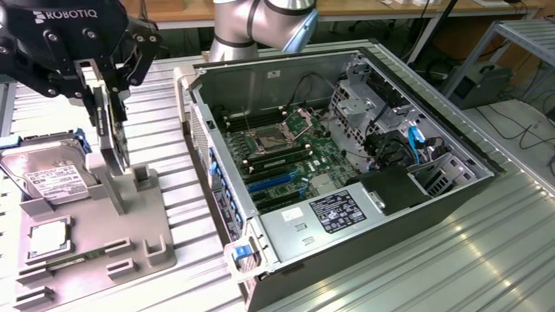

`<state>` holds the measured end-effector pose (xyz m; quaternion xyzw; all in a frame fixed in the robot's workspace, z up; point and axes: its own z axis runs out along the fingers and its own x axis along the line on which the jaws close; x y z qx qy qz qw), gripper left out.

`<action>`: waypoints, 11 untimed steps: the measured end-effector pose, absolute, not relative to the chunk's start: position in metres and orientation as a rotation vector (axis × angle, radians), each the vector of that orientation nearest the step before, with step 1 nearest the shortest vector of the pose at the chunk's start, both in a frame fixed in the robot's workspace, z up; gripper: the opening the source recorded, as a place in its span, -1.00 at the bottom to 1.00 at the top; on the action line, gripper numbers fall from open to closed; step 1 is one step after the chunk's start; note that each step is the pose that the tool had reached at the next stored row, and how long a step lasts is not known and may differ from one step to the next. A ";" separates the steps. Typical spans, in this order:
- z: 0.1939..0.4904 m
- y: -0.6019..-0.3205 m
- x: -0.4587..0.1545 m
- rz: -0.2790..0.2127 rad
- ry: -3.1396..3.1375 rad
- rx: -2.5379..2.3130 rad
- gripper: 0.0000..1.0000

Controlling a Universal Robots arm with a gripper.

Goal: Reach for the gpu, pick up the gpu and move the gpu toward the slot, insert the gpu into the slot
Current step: 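Pick up the gpu and move the gpu toward the slot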

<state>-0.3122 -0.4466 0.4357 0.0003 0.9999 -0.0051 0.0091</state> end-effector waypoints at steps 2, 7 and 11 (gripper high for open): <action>0.442 -0.447 -0.312 -0.033 3.123 0.001 -0.45; 0.442 -0.447 -0.287 -0.033 3.123 0.001 -0.45; 0.442 -0.447 -0.277 -0.034 3.123 0.001 -0.45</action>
